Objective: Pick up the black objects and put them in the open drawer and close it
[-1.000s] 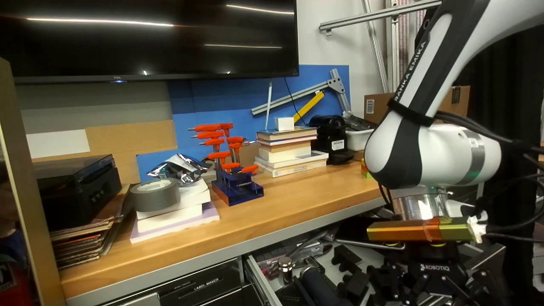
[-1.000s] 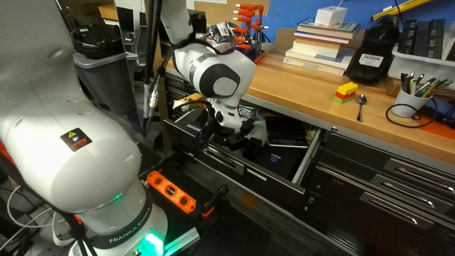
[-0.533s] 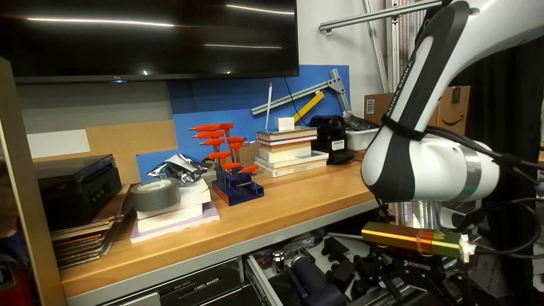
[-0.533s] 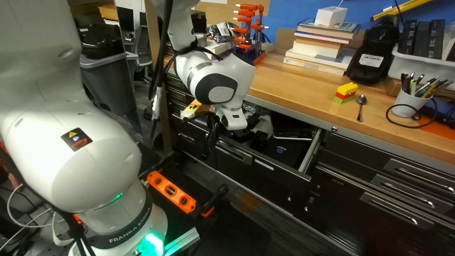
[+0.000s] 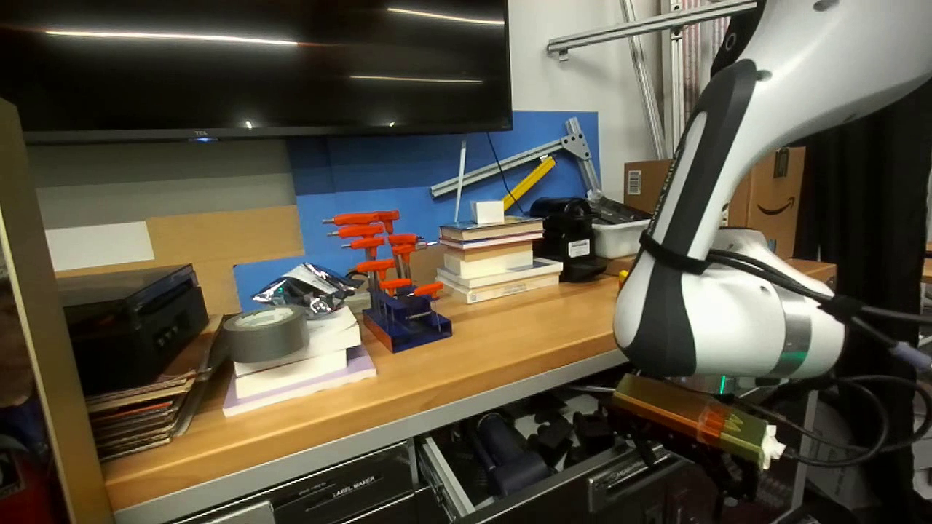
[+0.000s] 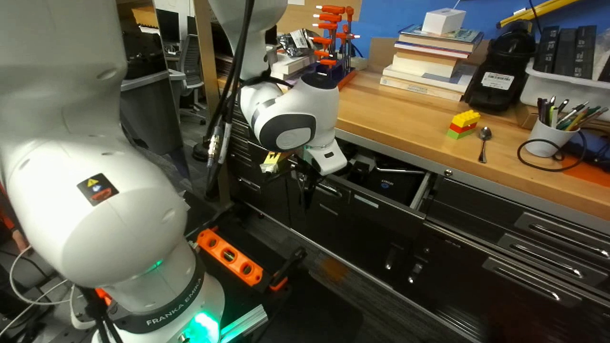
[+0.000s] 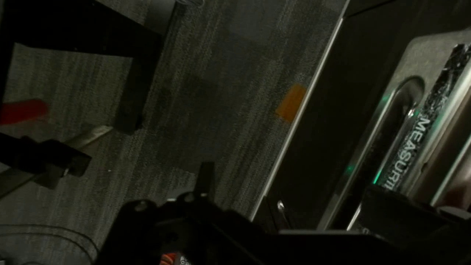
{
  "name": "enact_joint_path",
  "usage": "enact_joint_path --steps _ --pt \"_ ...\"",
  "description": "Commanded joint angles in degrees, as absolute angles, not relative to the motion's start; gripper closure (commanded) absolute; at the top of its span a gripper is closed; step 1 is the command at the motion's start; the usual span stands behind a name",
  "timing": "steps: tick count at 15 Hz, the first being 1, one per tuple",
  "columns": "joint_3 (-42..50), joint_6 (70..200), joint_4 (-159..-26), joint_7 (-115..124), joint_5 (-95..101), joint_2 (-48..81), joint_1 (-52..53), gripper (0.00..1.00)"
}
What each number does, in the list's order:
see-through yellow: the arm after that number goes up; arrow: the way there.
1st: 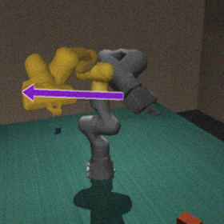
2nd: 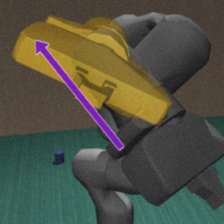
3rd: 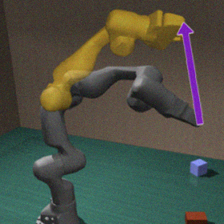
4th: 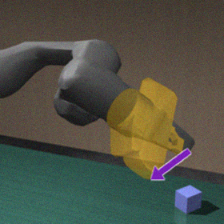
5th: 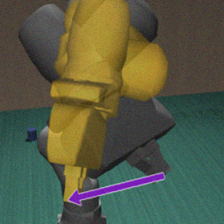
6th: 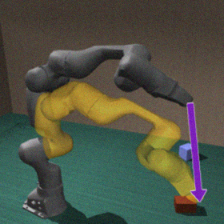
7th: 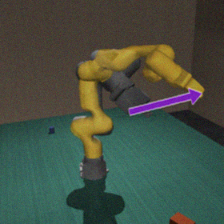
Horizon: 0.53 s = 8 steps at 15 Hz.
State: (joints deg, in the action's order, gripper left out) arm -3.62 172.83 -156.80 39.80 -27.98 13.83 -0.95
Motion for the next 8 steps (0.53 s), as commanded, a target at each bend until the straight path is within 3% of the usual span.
enact_joint_path --steps 1,8 --pt "-12.1 178.1 -150.5 30.3 -34.3 20.8 -9.3 0.0" --pt "-28.1 183.1 -138.5 15.7 -33.7 33.1 -28.0 0.0"
